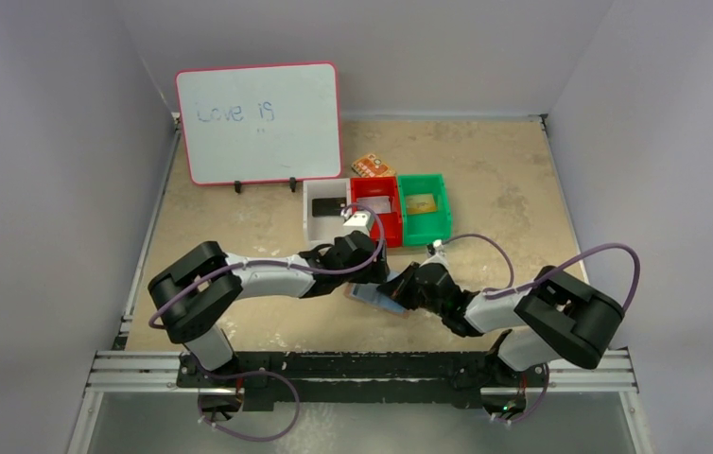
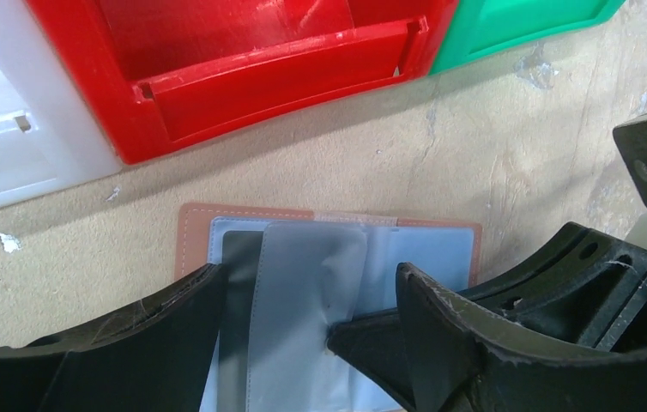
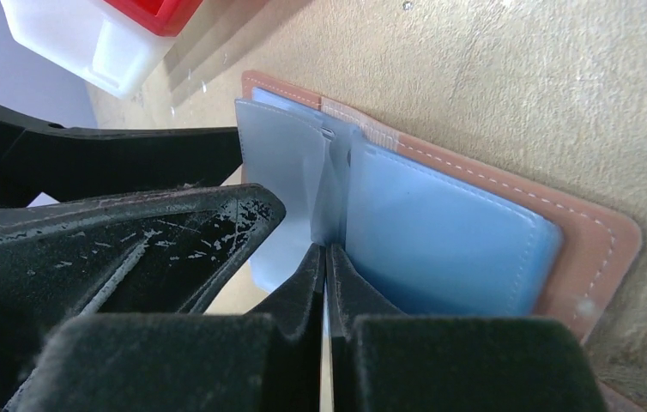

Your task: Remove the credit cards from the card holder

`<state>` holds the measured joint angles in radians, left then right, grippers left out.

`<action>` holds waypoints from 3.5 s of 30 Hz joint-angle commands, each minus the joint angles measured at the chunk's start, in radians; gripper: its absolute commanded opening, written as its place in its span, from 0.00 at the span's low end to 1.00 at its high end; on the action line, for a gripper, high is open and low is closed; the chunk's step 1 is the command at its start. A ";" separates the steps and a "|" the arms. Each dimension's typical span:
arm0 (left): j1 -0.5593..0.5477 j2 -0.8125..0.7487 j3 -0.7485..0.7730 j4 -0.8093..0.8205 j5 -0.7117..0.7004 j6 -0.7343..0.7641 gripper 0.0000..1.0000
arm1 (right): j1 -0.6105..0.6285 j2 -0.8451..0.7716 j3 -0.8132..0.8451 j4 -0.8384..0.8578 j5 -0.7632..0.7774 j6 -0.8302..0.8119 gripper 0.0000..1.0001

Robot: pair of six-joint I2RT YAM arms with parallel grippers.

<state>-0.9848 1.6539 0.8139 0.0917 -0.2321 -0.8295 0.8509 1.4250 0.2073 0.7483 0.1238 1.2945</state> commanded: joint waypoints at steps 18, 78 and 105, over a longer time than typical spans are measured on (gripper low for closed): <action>-0.029 -0.041 0.000 0.058 0.053 -0.033 0.67 | -0.022 0.040 -0.003 -0.118 -0.006 -0.033 0.00; -0.148 0.171 0.229 0.079 0.152 -0.124 0.38 | -0.025 -0.663 0.317 -1.338 0.573 0.146 0.56; -0.213 0.192 0.253 0.043 0.053 -0.140 0.54 | -0.024 -0.816 0.300 -1.368 0.586 0.161 0.59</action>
<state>-1.1881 1.9301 1.0801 0.1932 -0.1059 -0.9920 0.8299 0.6125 0.5148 -0.6235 0.6712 1.4464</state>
